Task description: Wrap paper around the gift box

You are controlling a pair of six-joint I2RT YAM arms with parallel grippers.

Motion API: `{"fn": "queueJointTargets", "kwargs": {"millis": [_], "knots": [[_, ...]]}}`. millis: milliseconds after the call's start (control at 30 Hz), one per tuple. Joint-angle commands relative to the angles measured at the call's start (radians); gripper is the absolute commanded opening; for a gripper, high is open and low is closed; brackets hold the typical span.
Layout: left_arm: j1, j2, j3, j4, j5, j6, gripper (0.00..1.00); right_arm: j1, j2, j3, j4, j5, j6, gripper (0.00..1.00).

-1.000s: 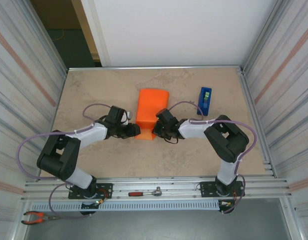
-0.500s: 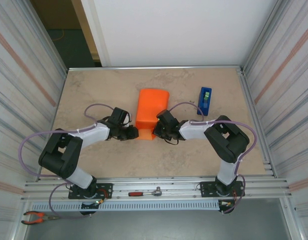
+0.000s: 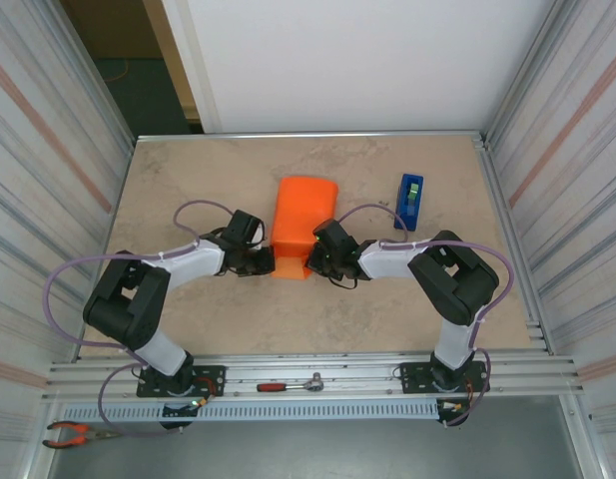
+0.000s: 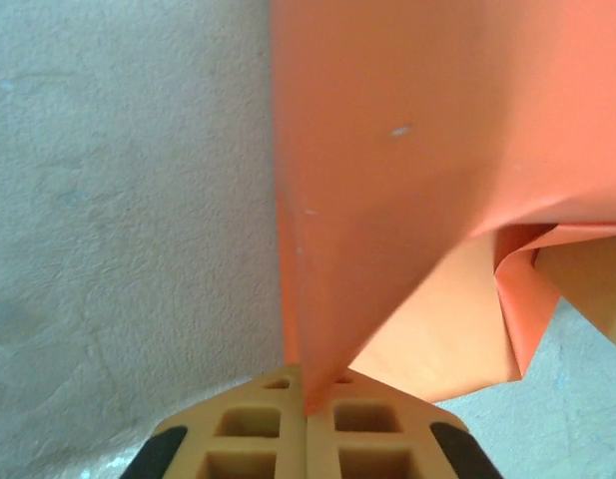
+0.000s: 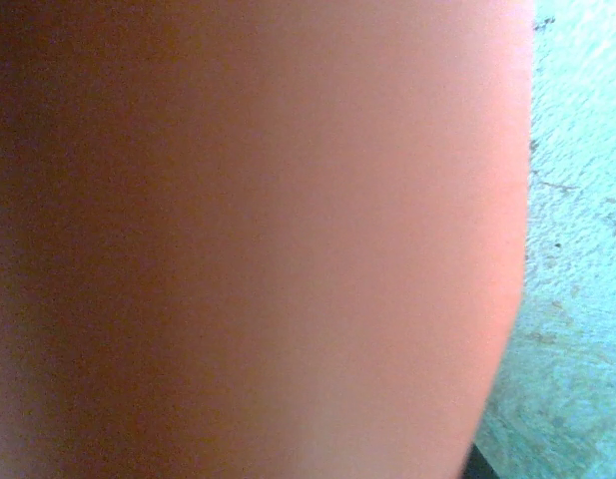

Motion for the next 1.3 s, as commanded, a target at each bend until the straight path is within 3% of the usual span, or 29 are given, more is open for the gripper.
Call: {"fn": "queueJointTargets", "kwargs": {"millis": [0,267,467,633,867,1033,1267], "knots": [[-0.014,0.004,0.031,-0.026,-0.012,0.021,0.02,0.007,-0.006,-0.028,-0.056,0.013,0.004,0.0],[-0.03,-0.006,0.037,-0.075,-0.066,0.012,0.23,0.007,-0.008,-0.031,-0.053,0.014,0.004,0.0],[-0.032,-0.004,0.024,-0.082,-0.092,0.005,0.23,0.006,-0.006,-0.032,-0.047,0.014,0.006,0.0],[-0.035,0.004,0.023,-0.078,-0.096,0.008,0.13,0.007,-0.001,-0.031,-0.044,0.013,0.006,0.0],[-0.045,0.002,0.018,-0.085,-0.11,0.008,0.24,0.006,-0.002,-0.03,-0.043,0.011,0.007,0.0],[-0.046,-0.001,0.024,-0.09,-0.105,0.01,0.02,0.007,-0.002,-0.028,-0.042,0.012,0.007,0.0],[-0.047,-0.03,0.068,-0.105,-0.062,0.001,0.0,0.007,0.001,-0.031,-0.044,0.013,0.007,0.0]]}}
